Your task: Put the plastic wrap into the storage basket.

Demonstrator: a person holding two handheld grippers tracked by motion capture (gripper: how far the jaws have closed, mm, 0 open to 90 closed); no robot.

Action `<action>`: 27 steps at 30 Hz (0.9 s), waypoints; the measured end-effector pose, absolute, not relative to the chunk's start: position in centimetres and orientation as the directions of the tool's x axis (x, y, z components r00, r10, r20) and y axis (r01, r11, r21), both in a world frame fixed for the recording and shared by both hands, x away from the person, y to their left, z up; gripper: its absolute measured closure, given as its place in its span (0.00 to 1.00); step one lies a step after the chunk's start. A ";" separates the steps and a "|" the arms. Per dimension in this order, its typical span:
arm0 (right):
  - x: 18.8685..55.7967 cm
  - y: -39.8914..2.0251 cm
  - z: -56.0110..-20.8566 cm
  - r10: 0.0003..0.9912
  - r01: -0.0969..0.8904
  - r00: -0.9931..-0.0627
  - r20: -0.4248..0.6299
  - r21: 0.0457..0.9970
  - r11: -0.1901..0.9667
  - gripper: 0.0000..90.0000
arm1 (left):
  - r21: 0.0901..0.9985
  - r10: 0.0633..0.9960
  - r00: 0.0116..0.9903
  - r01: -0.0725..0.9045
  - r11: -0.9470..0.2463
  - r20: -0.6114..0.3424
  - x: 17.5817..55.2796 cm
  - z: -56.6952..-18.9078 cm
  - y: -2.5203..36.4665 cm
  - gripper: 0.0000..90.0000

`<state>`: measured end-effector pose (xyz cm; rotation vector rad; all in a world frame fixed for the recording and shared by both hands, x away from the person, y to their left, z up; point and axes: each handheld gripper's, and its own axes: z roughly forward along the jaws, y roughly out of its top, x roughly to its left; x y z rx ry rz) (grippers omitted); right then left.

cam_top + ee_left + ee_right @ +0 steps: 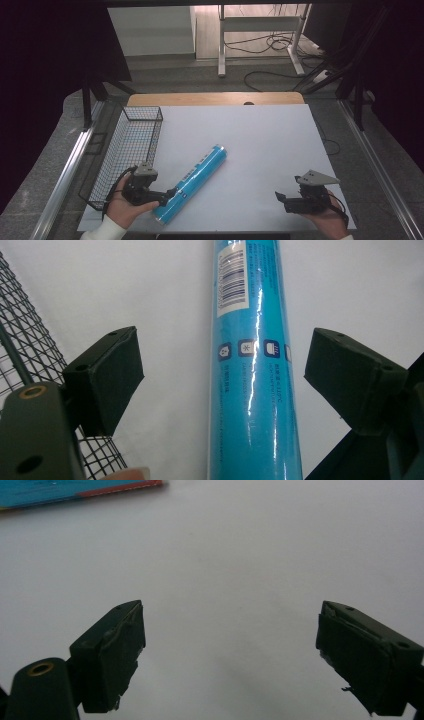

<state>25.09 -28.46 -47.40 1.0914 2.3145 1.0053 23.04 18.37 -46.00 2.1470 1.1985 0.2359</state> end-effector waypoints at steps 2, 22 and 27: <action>25.1 -28.5 -47.4 0.784 0.504 -0.619 -0.041 0.745 0.436 0.15 | 0.624 0.813 0.562 0.693 -0.360 -0.155 23.1 -46.0 18.4 0.17; 24.9 -28.3 -47.8 0.784 0.516 -0.618 -0.054 0.725 0.457 0.16 | 0.614 0.802 0.582 0.683 -0.395 -0.132 23.3 -45.4 17.6 0.19; 24.9 -28.2 -47.8 0.783 0.516 -0.620 -0.054 0.723 0.458 0.16 | 0.607 0.796 0.589 0.686 -0.401 -0.139 23.7 -45.2 17.3 0.20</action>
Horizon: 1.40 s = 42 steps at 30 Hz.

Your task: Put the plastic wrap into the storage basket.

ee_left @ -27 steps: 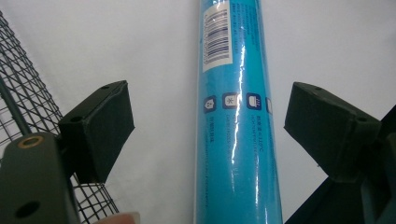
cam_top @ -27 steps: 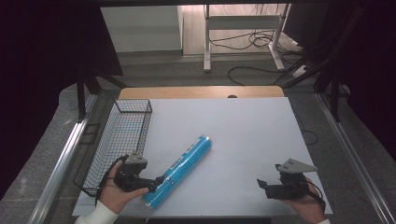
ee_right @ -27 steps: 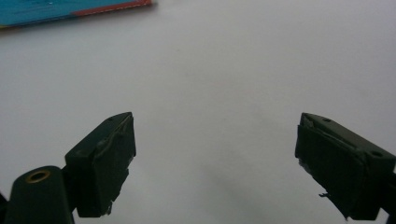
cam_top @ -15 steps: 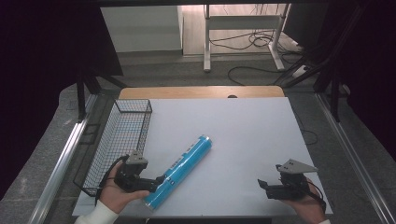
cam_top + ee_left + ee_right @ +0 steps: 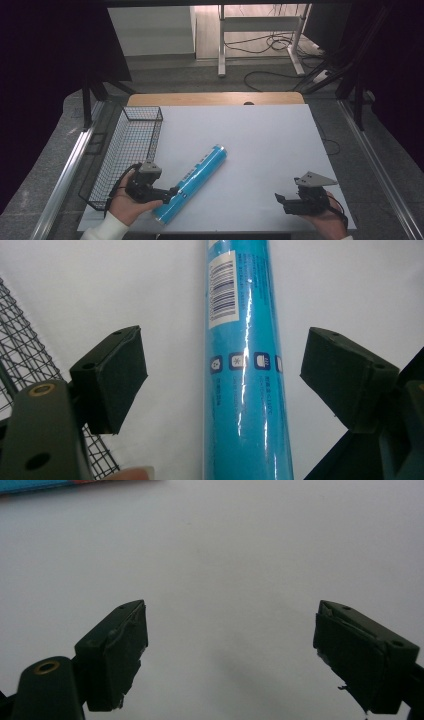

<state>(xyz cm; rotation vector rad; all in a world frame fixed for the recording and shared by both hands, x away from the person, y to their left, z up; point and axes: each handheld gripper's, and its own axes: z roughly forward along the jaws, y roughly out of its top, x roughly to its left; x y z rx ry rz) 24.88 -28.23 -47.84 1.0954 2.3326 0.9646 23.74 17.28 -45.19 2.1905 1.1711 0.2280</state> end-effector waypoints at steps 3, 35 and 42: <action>25.0 -28.3 -47.8 0.783 0.514 -0.619 -0.058 0.724 0.460 0.16 | 0.587 0.790 0.597 0.691 -0.421 -0.137 24.4 -45.2 16.7 0.20; 25.2 -28.1 -48.2 0.783 0.527 -0.618 -0.068 0.703 0.477 0.16 | 0.369 0.775 0.594 0.784 -0.499 -0.214 32.0 -48.1 10.9 0.14; 25.2 -28.2 -48.2 0.786 0.531 -0.615 -0.070 0.700 0.477 0.16 | 0.296 0.786 0.592 0.794 -0.530 -0.181 32.6 -49.5 9.5 0.14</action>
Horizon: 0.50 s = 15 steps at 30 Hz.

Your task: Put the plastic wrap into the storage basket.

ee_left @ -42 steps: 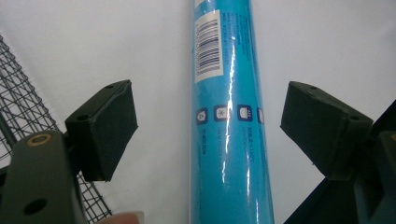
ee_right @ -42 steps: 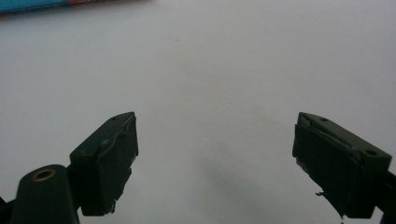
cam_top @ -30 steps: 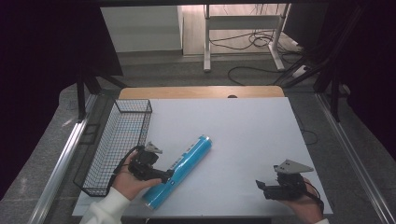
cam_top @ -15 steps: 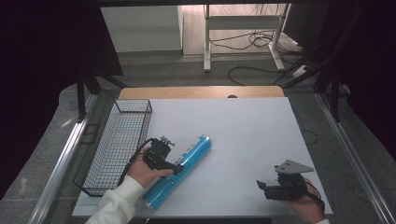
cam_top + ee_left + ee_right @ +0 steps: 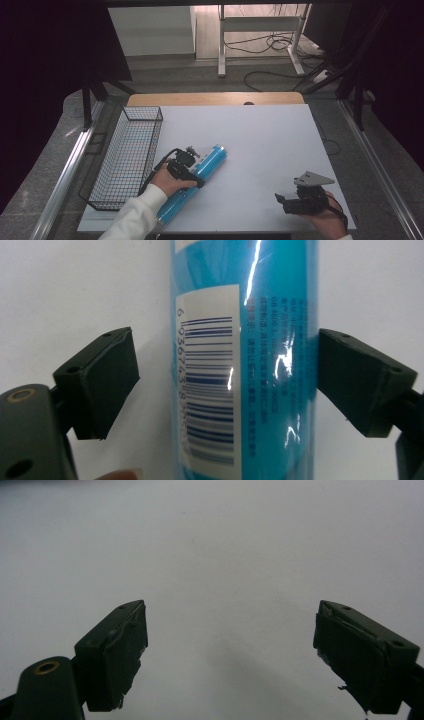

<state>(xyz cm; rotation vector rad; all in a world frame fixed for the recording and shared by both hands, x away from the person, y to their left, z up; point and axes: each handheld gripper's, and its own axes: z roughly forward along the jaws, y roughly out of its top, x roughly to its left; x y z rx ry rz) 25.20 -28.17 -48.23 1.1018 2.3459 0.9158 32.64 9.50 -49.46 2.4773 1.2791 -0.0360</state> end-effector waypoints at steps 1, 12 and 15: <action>25.2 -28.2 -48.2 0.785 0.531 -0.615 -0.069 0.700 0.477 0.16 | 0.288 0.786 0.592 0.795 -0.533 -0.178 32.7 -49.7 9.3 0.14; 25.3 -28.2 -48.3 0.785 0.529 -0.614 -0.078 0.697 0.483 0.16 | 0.235 0.788 0.598 0.795 -0.559 -0.147 32.7 -50.8 8.3 0.30; 25.3 -28.2 -48.2 0.789 0.531 -0.610 -0.077 0.699 0.479 0.16 | 0.229 0.780 0.605 0.791 -0.567 -0.158 32.8 -50.6 8.3 0.34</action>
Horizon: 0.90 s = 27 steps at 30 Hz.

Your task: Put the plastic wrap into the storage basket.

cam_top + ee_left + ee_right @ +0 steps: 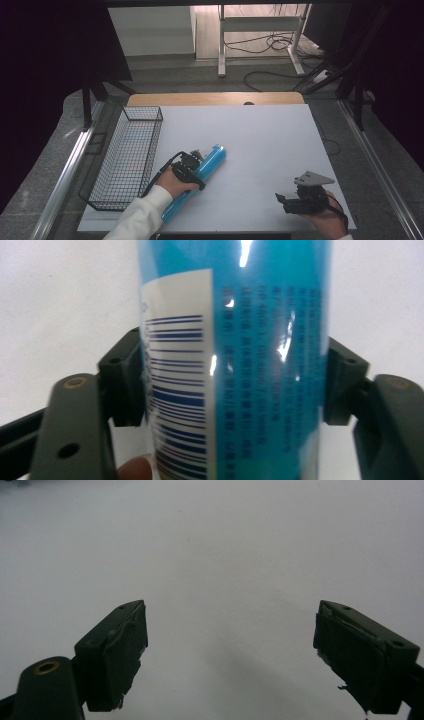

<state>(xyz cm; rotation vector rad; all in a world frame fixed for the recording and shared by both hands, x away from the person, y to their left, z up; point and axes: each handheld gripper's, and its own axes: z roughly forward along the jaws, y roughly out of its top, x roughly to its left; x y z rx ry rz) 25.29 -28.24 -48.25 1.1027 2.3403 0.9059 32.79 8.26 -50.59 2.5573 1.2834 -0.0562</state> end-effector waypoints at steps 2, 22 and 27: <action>25.3 -28.2 -48.2 0.790 0.533 -0.608 -0.079 0.698 0.479 0.16 | 0.228 0.780 0.608 0.789 -0.571 -0.149 32.8 -50.6 8.1 0.34; 25.3 -28.3 -48.2 0.793 0.535 -0.604 -0.077 0.698 0.475 0.16 | 0.251 0.742 0.643 0.763 -0.596 -0.191 33.1 -48.9 8.7 0.35; 25.3 -28.3 -48.2 0.793 0.536 -0.604 -0.075 0.698 0.475 0.16 | 0.249 0.735 0.652 0.755 -0.607 -0.184 33.2 -47.9 8.8 0.35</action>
